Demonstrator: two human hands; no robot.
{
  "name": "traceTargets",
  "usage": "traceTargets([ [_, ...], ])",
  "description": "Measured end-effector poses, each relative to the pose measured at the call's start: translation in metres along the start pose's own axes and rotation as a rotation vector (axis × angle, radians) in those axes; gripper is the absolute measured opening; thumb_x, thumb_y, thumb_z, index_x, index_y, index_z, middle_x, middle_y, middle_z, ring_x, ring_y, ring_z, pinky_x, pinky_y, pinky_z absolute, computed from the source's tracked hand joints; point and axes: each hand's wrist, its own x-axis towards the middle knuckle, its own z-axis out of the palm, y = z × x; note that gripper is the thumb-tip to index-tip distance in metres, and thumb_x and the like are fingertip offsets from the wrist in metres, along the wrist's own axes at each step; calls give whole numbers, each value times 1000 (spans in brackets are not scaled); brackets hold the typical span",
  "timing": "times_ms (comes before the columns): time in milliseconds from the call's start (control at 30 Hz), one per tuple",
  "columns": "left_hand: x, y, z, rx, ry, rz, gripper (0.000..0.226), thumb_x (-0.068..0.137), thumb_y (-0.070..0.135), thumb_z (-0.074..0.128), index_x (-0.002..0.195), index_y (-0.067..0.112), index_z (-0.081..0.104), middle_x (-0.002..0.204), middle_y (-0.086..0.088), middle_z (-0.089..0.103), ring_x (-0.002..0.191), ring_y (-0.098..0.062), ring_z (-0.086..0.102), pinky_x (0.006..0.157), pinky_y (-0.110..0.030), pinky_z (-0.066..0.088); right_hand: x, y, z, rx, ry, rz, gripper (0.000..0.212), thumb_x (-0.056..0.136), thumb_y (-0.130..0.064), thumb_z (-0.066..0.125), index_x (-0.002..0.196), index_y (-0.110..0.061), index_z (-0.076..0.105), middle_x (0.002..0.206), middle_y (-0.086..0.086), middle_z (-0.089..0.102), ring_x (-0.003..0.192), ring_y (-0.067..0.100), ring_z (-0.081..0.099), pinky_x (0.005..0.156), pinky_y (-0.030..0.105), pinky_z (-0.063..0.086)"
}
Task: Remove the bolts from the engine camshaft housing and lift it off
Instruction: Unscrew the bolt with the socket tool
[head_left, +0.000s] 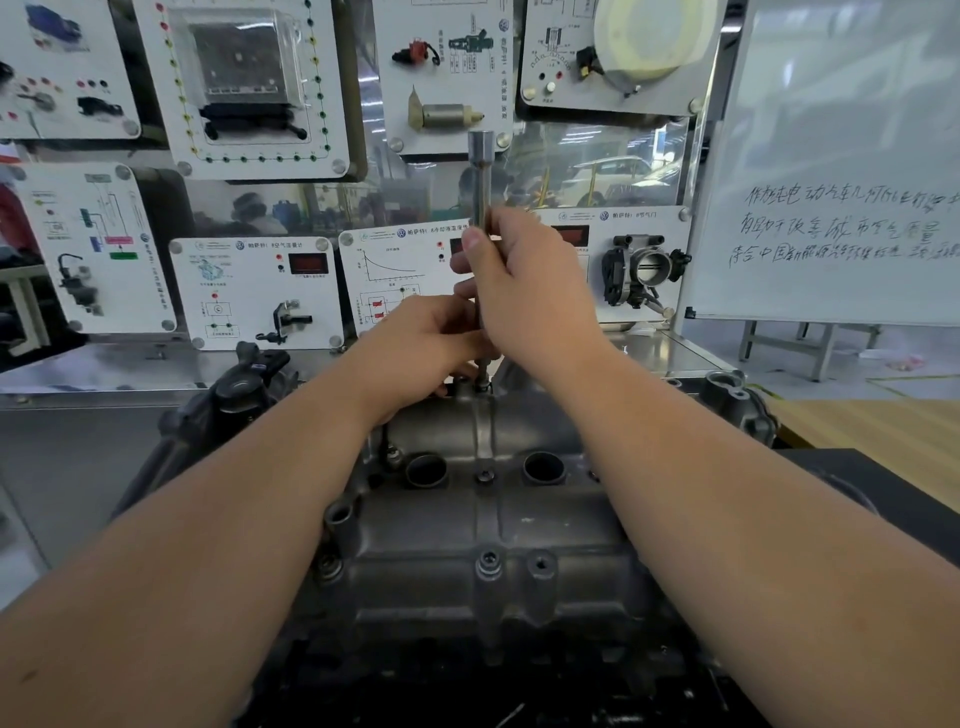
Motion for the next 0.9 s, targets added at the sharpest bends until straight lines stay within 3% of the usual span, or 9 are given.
traceTargets([
  [133,-2,2,0,15,12,16,12,93,11,66,97,2,72,77,-1,75,62,-1,66,52,-8,43,-2,1,1,28,2,-7,19,104,-30,47,109,-15,58,86,-1,73,79,19,71,75,44,58],
  [233,-2,3,-1,70,9,24,23,89,15,70,102,-3,67,85,-17,72,65,-9,63,53,-14,42,-4,1,0,63,23,-13,23,100,-36,55,118,-22,57,87,-3,73,82,16,71,78,41,57],
  [333,-1,3,-1,98,11,12,32,88,21,72,106,-4,65,90,-21,72,71,-20,63,55,-21,42,-4,0,0,42,47,-36,17,101,-32,56,109,-18,60,86,-1,72,81,18,70,75,41,57],
  [533,0,3,0,19,16,-66,18,99,28,61,108,16,71,93,1,77,79,-13,74,56,-24,46,1,-1,1,35,17,21,27,104,-31,49,98,-7,60,89,6,72,79,24,70,72,47,58],
  [600,-1,4,0,12,12,-47,13,99,23,62,105,18,72,91,2,77,75,-7,73,54,-19,45,2,0,0,44,11,34,27,105,-32,47,98,-8,60,90,5,72,78,24,71,72,49,59],
  [700,-3,5,1,-23,21,9,13,97,10,64,105,3,72,91,-10,76,64,3,68,51,-7,43,1,0,0,41,0,29,26,105,-31,46,99,-9,59,89,2,72,74,17,72,70,48,59],
  [900,-3,5,1,2,15,11,23,95,6,65,110,-12,64,99,-26,72,62,-1,66,49,-6,41,-1,1,0,99,-6,11,21,105,-30,45,110,-12,56,89,3,72,74,15,71,70,48,59],
])
